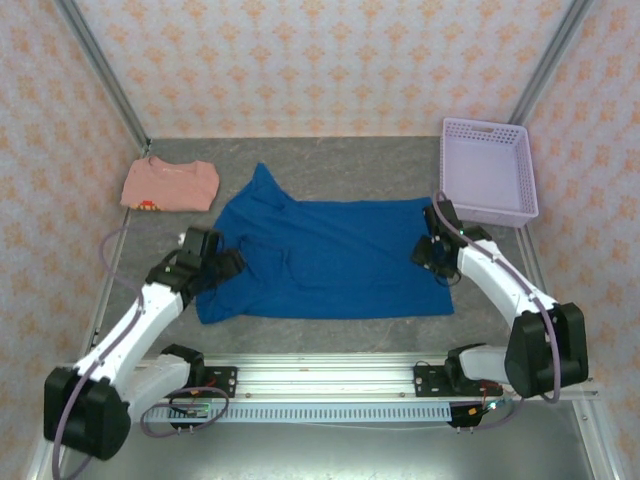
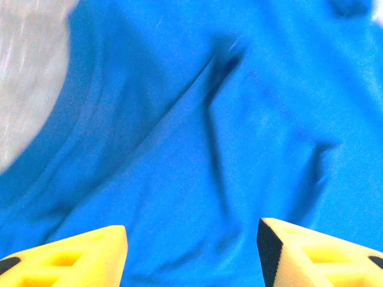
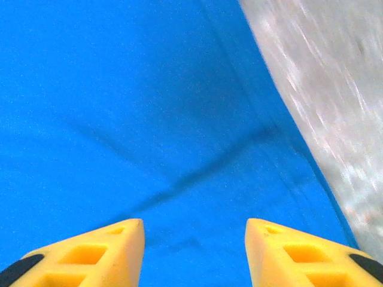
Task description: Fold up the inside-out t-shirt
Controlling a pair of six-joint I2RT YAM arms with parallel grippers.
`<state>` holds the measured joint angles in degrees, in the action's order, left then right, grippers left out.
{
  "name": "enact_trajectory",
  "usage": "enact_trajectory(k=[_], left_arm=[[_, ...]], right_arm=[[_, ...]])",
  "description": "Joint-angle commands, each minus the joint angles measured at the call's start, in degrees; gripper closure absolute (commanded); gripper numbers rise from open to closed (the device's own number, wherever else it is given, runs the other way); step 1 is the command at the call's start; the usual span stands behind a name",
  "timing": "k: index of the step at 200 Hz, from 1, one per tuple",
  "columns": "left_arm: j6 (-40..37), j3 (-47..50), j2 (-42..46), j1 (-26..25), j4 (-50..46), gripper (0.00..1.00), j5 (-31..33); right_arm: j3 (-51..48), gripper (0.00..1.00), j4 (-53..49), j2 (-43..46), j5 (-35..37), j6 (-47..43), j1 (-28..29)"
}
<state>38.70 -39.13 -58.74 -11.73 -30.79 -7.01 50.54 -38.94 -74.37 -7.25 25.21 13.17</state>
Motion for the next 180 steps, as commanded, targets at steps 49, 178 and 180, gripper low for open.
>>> enact_trajectory(k=[49,178,180], left_arm=[[-12.2,-30.5,-39.9,7.1,13.4,0.40,-7.1],[-16.0,-61.4,-70.0,8.4,2.0,0.42,-12.3],[-15.9,-61.5,-70.1,8.4,2.0,0.43,-12.5]], right_arm=[[11.1,0.50,14.8,-13.4,-3.0,-4.9,0.9],[11.4,0.50,17.1,-18.9,-5.1,-4.6,1.2],[11.4,0.50,17.2,-19.0,-5.3,-4.6,1.2]])
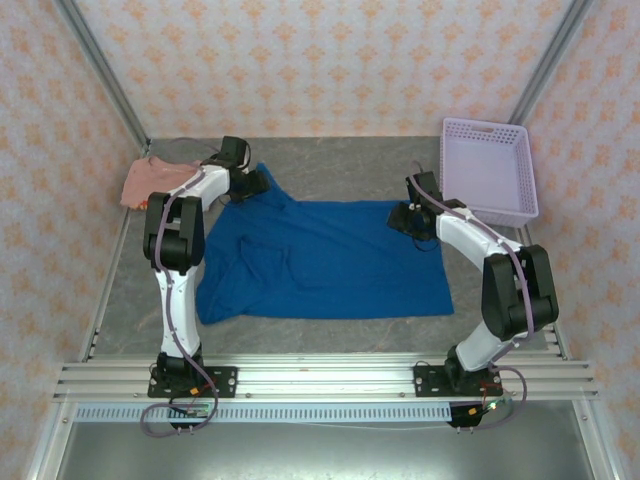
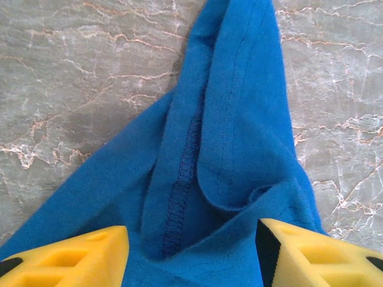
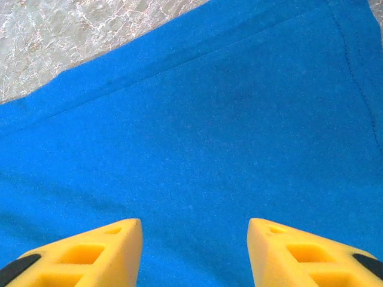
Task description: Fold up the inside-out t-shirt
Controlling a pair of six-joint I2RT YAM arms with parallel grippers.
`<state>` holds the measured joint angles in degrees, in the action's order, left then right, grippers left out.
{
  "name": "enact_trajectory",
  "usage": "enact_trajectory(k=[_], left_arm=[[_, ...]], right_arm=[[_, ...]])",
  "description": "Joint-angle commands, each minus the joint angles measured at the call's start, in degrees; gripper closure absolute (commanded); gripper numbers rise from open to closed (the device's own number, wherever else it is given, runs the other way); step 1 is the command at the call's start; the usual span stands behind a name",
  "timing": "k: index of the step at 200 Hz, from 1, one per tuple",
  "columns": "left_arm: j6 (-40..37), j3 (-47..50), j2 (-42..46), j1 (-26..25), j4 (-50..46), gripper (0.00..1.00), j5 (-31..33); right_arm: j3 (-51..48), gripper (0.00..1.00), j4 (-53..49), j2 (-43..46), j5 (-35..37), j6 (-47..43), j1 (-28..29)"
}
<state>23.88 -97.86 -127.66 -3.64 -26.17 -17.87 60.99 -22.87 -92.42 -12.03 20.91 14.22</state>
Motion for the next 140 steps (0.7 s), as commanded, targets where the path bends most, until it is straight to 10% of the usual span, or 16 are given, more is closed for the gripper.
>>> enact_trajectory(k=[1,140], left_arm=[[-1.1,-2.8,-1.2,0.3,-2.6,0.43,-1.7],[-2.5,-8.7,-2.0,0.1,-5.2,0.86,-3.0]], right_arm=[[0.9,0.50,1.1,-1.0,-0.5,-0.3,0.2],[2.7,0.50,-0.3,-2.9,1.6,-2.3,0.3]])
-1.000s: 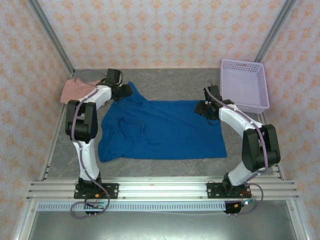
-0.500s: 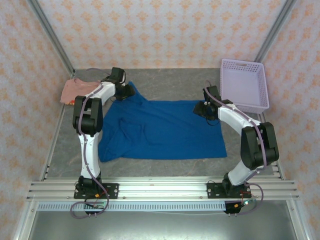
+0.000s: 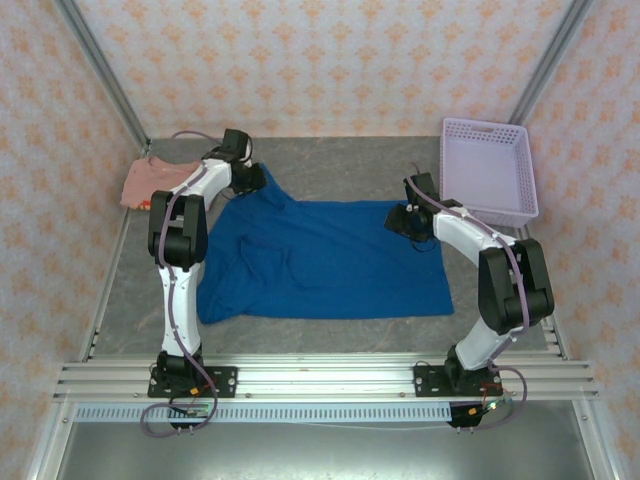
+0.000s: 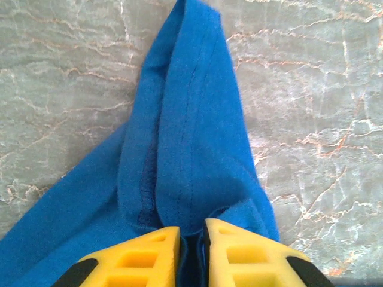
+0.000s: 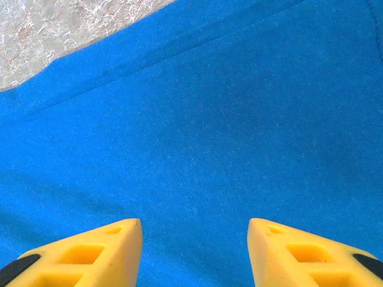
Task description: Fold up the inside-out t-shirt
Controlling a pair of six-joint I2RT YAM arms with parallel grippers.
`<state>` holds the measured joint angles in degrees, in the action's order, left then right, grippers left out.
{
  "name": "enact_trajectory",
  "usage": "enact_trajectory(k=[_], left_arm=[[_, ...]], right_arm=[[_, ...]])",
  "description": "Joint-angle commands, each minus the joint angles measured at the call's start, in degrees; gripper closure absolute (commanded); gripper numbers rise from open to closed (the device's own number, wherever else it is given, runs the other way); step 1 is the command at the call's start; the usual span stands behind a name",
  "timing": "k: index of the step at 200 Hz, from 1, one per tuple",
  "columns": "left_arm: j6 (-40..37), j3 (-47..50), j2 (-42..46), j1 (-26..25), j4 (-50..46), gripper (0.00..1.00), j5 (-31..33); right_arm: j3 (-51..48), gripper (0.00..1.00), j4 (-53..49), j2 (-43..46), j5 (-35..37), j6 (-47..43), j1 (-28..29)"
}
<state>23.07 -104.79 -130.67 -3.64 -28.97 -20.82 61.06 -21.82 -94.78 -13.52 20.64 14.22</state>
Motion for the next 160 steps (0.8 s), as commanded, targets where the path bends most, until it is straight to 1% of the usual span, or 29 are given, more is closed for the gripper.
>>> enact_trajectory(k=[1,27,53,84,108,132,160], left_arm=[[-1.7,-1.7,1.1,0.1,-2.4,0.86,0.0],[-2.7,-1.7,2.6,0.1,-2.8,0.92,0.5],[-2.8,-1.2,3.8,0.1,-2.2,0.96,-0.3],[-2.7,-0.6,5.1,-0.3,-1.5,0.97,-1.6],[-3.5,-0.5,6.0,-1.6,-0.8,0.96,-2.0],[-4.1,-2.5,4.9,-2.6,-2.0,0.97,-1.1],[-4.9,-4.8,3.4,-3.2,-4.0,0.97,1.2]], right_arm=[[2.7,0.50,-1.4,-0.5,3.2,-2.1,0.2],[5.2,0.49,-3.2,-1.5,6.6,-4.2,0.1],[8.7,0.48,-4.8,-3.9,10.0,-5.6,-0.3],[12.1,0.48,-5.5,-7.0,10.8,-5.6,-1.1],[12.6,0.48,-4.7,-8.3,9.1,-5.0,-1.1],[13.0,0.48,-5.0,-9.6,9.2,-5.2,-1.1],[14.9,0.48,-6.5,-11.0,12.5,-6.7,-1.5]])
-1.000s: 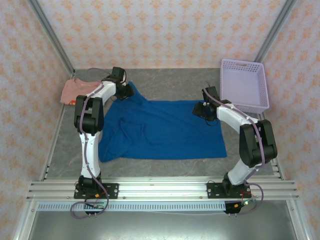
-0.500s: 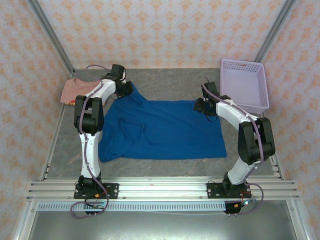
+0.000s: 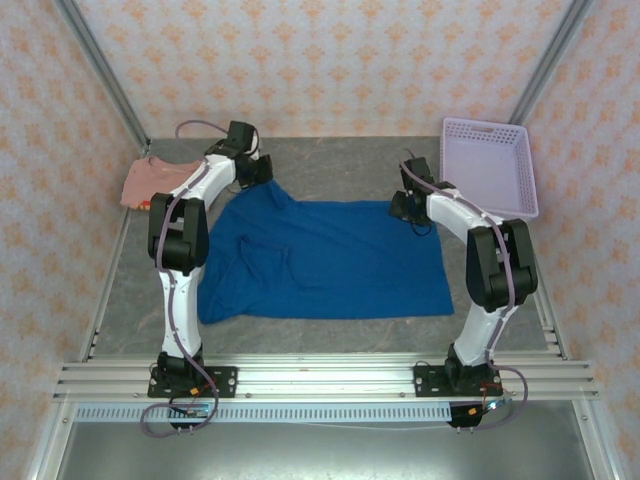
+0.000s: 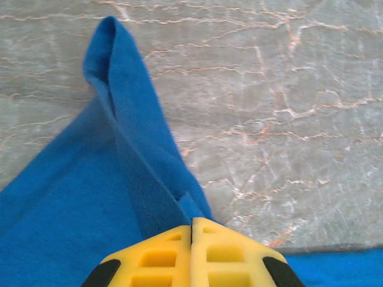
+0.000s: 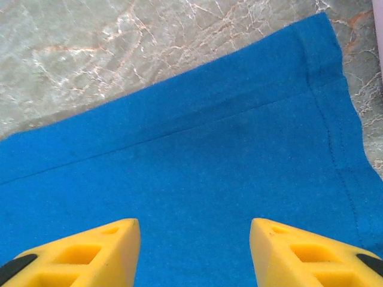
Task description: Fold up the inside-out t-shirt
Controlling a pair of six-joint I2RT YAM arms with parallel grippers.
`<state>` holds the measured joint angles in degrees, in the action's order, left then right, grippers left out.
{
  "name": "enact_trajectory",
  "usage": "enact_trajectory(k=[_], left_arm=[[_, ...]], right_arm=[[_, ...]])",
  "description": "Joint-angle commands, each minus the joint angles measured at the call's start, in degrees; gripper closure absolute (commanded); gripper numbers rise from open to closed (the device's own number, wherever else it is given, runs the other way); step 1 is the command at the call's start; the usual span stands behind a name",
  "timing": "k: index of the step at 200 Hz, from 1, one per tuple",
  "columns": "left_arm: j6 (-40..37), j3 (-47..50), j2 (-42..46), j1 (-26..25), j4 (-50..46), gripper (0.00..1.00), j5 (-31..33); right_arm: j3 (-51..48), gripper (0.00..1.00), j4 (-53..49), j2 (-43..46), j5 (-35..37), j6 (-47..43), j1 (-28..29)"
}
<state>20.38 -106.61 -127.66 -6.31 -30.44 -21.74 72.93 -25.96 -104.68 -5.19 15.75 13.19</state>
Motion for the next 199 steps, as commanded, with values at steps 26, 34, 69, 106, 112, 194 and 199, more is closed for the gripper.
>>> enact_trajectory(k=[26,34,69,106,112,194,199], left_arm=[[-2.5,-3.1,0.2,-0.5,-2.9,0.98,2.9],[-2.5,-3.0,0.2,-0.6,-2.8,0.99,3.0],[-2.8,-2.9,0.4,-0.6,-2.7,1.00,2.9],[-2.6,-2.8,0.7,-0.6,-2.5,1.00,2.6],[-2.6,-2.8,0.7,-0.6,-2.4,1.00,2.5],[-3.0,-2.6,1.0,-0.5,-2.4,1.00,2.9],[-3.0,-2.5,1.0,-0.5,-2.4,1.00,2.9]], right_arm=[[5.2,0.48,-3.0,-2.8,6.4,-2.0,-1.9],[6.0,0.47,-3.3,-3.8,6.7,-1.6,-2.7],[14.0,0.47,-7.5,-10.6,10.0,0.8,-4.5],[22.3,0.47,-12.7,-18.1,15.9,2.3,-4.8],[23.6,0.47,-13.4,-19.0,16.0,2.7,-5.0],[29.6,0.49,-16.7,-26.0,14.7,5.0,-5.8],[29.8,0.51,-16.7,-26.2,14.5,5.0,-5.8]])
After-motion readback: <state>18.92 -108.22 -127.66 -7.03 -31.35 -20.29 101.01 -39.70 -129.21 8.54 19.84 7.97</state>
